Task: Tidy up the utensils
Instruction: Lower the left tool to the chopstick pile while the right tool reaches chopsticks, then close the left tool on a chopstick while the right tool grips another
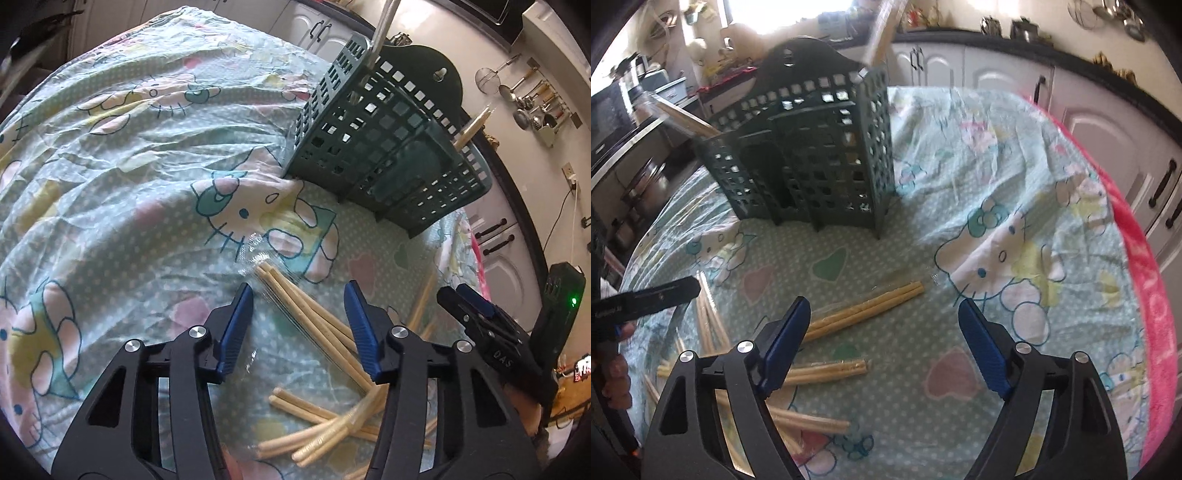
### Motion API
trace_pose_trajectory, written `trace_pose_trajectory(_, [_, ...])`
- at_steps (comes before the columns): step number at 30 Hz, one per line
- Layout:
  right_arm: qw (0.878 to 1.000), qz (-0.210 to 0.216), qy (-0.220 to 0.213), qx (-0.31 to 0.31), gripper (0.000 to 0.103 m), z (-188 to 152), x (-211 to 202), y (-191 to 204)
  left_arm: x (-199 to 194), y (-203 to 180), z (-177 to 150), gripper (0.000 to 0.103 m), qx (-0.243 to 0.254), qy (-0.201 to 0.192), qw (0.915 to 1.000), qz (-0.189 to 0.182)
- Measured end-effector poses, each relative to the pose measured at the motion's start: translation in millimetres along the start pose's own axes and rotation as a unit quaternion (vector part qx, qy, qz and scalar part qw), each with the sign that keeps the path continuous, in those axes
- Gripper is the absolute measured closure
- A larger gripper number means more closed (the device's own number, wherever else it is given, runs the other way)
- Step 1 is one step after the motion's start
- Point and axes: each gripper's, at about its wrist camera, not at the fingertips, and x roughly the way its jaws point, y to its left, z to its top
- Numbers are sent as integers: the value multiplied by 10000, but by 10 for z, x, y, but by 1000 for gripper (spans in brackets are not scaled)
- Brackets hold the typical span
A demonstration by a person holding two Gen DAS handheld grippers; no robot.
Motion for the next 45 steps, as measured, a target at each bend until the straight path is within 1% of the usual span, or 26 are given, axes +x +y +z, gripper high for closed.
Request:
trace_pose_trajectory(2, [9997, 42, 125, 213, 29, 39, 84, -57, 14, 10, 22, 61, -20, 14, 10000, 13])
trace_pose_trajectory(5, [9985, 128, 249, 475, 35, 93, 180, -127, 28, 38, 46, 66, -43, 18, 10000, 56])
trace_pose_trajectory(9, [9969, 108, 317, 710, 42, 177, 263, -174, 52, 72, 62, 74, -39, 27, 9999, 108])
trace_pose_trajectory(11, [9961, 72, 328, 817, 52, 212, 283, -209, 54, 96, 69, 78, -49, 32, 9999, 124])
trace_pose_trajectory(12, [9956, 58, 330, 871, 56, 232, 292, -222, 61, 110, 76, 80, -63, 34, 9999, 119])
trace_pose_trajectory(14, [9940, 67, 316, 1040, 71, 253, 293, -291, 61, 128, 77, 82, -109, 34, 9999, 77])
trace_pose_trajectory(15, [9935, 100, 301, 1096, 76, 258, 294, -315, 59, 136, 77, 83, -123, 35, 9999, 65])
trace_pose_trajectory(16, [9923, 198, 294, 1189, 87, 259, 292, -358, 56, 140, 76, 84, -131, 34, 9999, 56])
trace_pose_trajectory(17, [9913, 260, 304, 1256, 97, 258, 295, -384, 53, 153, 78, 84, -159, 35, 9999, 23])
trace_pose_trajectory(18, [9904, 306, 290, 1314, 97, 250, 287, -411, 50, 158, 80, 85, -184, 36, 9998, -2])
trace_pose_trajectory(20, [9900, 351, 237, 1348, 101, 243, 270, -438, 44, 197, 86, 86, -269, 41, 9996, -78])
trace_pose_trajectory(25, [9901, 453, 119, 1324, 102, 254, 195, -417, -13, 316, 91, 94, -460, 16, 9987, -225])
trace_pose_trajectory(29, [9912, 525, -51, 1211, 102, 299, 77, -366, -96, 398, 110, 97, -572, -81, 9979, -282])
trace_pose_trajectory(35, [9933, 609, -345, 916, 102, 383, -140, -229, -315, 454, 152, 100, -666, -384, 9960, -452])
trace_pose_trajectory(40, [9925, 800, -607, 704, 102, 464, -357, -70, -562, 472, 227, 101, -641, -718, 9941, -491])
trace_pose_trajectory(45, [9897, 1026, -923, 377, 102, 540, -652, 175, -809, 435, 294, 101, -535, -1044, 9918, -510])
